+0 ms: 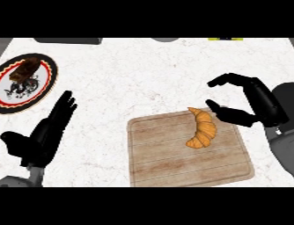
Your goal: Pick the croissant from the cutting board and place it in the pan
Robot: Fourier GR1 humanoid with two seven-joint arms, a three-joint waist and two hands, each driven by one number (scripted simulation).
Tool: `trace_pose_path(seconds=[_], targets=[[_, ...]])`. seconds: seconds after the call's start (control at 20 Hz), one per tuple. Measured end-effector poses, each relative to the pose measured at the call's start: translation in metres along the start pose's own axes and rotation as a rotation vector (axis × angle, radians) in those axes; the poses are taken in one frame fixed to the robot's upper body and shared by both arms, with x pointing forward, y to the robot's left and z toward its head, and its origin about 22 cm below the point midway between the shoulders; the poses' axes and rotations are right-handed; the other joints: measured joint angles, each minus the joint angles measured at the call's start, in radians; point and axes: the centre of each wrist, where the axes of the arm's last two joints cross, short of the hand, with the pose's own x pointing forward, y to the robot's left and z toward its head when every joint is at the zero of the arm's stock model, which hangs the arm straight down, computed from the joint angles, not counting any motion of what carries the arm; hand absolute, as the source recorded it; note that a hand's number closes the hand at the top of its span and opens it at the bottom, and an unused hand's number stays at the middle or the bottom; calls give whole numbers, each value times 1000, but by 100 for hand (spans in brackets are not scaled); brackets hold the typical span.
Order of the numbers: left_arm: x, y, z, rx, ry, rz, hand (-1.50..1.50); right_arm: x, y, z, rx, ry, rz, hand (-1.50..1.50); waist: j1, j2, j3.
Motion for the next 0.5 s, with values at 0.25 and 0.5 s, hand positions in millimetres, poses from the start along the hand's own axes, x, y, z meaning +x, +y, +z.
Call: trace_pose_path(seconds=[0.25, 0.5], targets=[[0, -25, -8, -104, 85, 88, 0, 20, 28, -28, -3, -167, 145, -150, -9, -4, 9], [-3, -35, -8, -131, 112, 121, 0, 35, 42, -39, 239, -102, 379, -150, -16, -13, 8]])
